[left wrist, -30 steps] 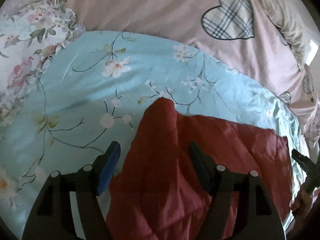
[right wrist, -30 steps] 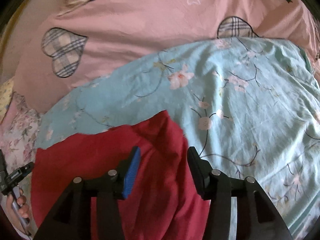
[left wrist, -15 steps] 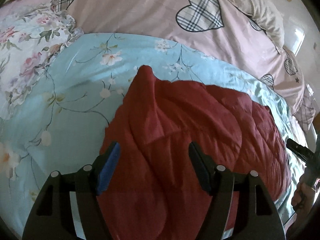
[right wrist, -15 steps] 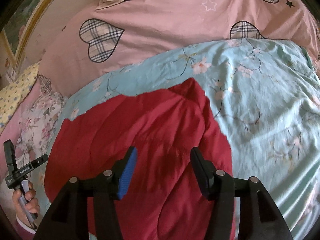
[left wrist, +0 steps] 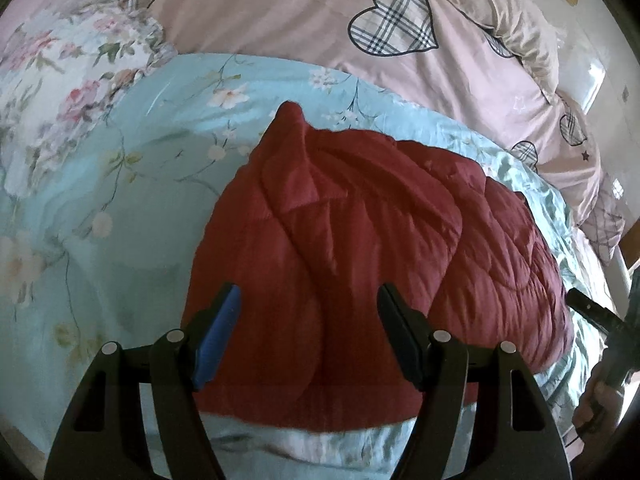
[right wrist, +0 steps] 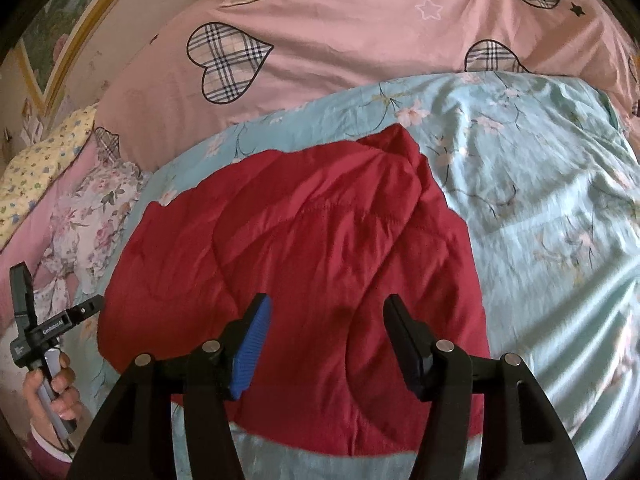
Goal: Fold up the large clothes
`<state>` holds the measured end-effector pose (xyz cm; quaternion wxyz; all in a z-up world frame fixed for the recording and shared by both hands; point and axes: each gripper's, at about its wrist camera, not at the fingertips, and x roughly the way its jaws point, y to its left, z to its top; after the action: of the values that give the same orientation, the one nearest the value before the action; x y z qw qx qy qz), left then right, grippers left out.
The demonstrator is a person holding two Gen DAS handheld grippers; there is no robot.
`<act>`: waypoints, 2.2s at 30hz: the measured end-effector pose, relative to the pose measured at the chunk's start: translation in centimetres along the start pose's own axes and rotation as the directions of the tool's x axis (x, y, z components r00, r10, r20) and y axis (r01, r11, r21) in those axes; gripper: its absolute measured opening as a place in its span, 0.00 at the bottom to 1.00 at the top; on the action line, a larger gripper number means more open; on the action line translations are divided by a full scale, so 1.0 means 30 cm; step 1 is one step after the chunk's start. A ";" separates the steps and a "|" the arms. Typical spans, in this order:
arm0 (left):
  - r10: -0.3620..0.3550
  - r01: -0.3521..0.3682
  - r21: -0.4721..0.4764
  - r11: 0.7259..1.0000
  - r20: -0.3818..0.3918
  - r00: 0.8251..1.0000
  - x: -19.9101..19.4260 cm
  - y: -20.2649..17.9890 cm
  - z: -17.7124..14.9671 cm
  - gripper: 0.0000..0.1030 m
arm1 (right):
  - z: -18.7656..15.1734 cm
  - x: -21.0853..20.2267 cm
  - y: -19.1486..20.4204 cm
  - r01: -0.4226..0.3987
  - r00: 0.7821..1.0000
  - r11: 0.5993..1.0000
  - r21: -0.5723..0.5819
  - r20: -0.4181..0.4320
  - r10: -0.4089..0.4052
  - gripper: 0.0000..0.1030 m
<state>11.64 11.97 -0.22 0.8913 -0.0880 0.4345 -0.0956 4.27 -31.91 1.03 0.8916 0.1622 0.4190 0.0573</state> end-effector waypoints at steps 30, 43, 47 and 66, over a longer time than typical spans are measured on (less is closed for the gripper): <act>0.031 -0.020 0.176 0.984 -0.060 0.998 -0.012 -0.294 -0.123 0.77 | -0.147 0.020 0.274 0.053 0.998 0.979 -0.198 -0.004 -0.055 0.69; 0.058 -0.042 0.186 0.982 -0.081 0.995 0.053 -0.299 -0.097 0.86 | -0.123 0.056 0.263 0.119 0.993 0.973 -0.199 0.015 -0.118 0.69; 0.072 -0.055 0.186 0.981 -0.086 0.994 0.077 -0.294 -0.086 0.91 | -0.110 0.075 0.245 0.140 0.990 0.972 -0.191 0.013 -0.140 0.69; 0.103 -0.073 0.203 0.976 -0.139 0.985 0.220 -0.291 -0.036 1.00 | -0.037 0.195 0.058 0.140 0.987 0.987 -0.077 -0.067 -0.145 0.78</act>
<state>13.94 1.83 -3.78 0.8642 0.0277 0.4913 -0.1050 7.24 -28.60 -3.29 0.8828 0.0974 0.4593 0.0144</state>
